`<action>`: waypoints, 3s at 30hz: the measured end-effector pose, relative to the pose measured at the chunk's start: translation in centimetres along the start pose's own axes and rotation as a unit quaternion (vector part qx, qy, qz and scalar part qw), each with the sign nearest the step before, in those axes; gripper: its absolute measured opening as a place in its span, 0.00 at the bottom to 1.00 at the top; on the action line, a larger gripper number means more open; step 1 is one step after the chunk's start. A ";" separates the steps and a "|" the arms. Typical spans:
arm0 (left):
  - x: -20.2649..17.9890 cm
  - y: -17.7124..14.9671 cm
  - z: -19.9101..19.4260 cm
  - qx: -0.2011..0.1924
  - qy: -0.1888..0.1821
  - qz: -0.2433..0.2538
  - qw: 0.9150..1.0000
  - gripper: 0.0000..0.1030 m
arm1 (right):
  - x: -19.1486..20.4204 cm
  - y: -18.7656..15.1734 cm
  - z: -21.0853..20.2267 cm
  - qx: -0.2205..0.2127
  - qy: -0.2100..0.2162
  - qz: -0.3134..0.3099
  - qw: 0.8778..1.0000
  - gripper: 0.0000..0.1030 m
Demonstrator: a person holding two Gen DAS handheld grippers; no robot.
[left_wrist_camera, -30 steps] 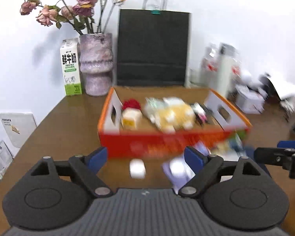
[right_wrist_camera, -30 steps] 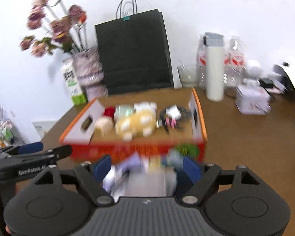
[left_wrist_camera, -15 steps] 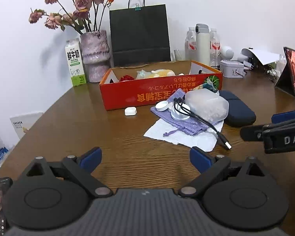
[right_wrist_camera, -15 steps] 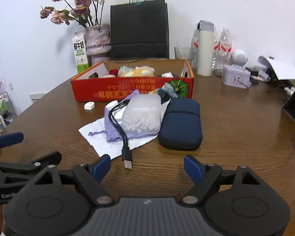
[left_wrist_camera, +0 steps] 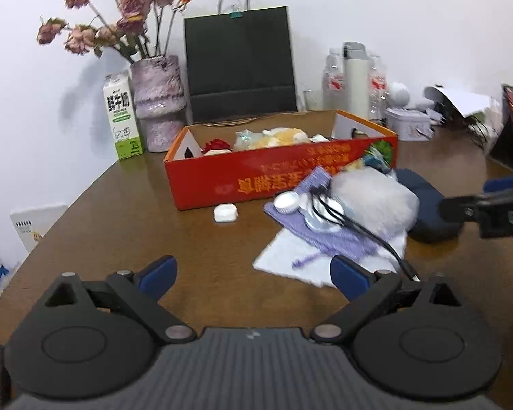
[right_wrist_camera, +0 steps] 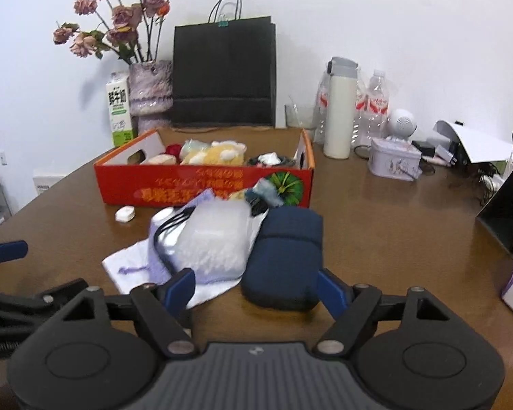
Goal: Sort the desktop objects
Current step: 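Grasp a small white item with the left tool while the right tool grasps the translucent box, then carry both items over the cardboard box and release them inside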
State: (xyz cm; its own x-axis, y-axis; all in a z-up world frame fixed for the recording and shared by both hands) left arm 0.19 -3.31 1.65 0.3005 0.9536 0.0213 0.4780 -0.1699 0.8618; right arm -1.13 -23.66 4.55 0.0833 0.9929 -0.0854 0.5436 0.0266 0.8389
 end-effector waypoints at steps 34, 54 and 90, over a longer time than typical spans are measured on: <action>4.6 2.2 1.7 0.039 -0.073 -0.111 0.990 0.26 | 1.5 4.3 1.8 -0.021 0.059 -0.019 0.998 0.63; 0.3 -5.5 -5.5 0.081 -0.076 -0.094 0.989 0.35 | 2.5 -6.9 -5.3 0.043 0.048 -0.067 0.996 0.63; 8.6 17.3 20.7 0.131 -0.039 -0.127 0.982 0.65 | 5.3 16.9 25.7 0.181 0.019 -0.012 0.983 0.62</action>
State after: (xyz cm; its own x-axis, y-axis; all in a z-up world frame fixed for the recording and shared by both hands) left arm 28.15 -3.20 6.22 0.2016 0.9533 -0.2248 0.7385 0.0028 0.6742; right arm 29.90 -20.98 4.46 0.0391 0.9963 -0.0765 0.8072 0.0136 0.5901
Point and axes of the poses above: each gripper's, at about its wrist camera, not at the fingertips, and z roughly the way its jaws point, x to its left, y to its top, the point moved 2 cm from there along z, roughly the way its jaws point, and after that the axes turned 10 degrees about -y, right-handed, at the moved point
